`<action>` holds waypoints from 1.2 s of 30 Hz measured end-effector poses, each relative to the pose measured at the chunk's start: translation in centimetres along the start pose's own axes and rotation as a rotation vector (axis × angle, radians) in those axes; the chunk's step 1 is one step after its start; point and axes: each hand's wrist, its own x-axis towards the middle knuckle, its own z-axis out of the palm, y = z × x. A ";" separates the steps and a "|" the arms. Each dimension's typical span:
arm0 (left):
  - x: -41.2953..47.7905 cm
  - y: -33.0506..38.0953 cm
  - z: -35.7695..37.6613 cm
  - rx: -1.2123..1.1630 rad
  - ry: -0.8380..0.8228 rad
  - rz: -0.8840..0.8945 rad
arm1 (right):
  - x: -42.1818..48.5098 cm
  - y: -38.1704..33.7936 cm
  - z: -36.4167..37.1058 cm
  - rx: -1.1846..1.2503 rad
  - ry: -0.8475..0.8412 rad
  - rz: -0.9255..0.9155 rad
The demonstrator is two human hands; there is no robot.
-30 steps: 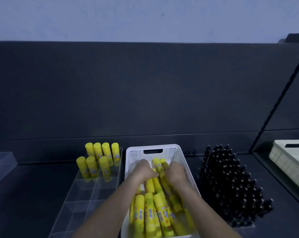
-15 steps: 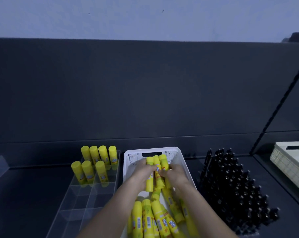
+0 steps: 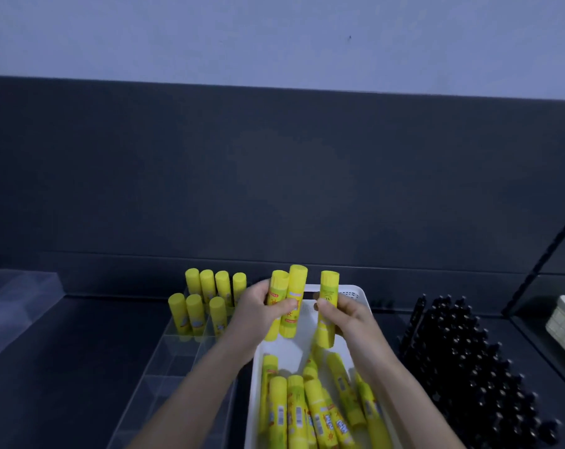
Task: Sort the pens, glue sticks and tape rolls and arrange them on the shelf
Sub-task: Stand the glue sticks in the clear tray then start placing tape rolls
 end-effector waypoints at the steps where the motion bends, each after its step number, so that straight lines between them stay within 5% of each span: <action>1: -0.6 0.2 -0.8 0.014 0.008 0.014 | -0.1 -0.3 0.4 -0.013 -0.003 0.007; 5: -3.0 0.3 -5.0 -0.019 0.099 0.052 | -0.5 -0.7 2.5 -0.065 -0.049 0.118; 9: -4.5 0.0 -10.2 -0.041 0.144 0.058 | 0.0 -0.7 5.4 -0.402 -0.063 0.176; 19: -6.2 -2.0 -18.4 0.107 0.097 0.027 | 3.0 -0.7 11.9 -1.040 0.129 -0.041; 36: -6.1 -3.4 -19.2 0.057 0.105 0.015 | 6.4 2.9 13.9 -1.151 0.083 -0.030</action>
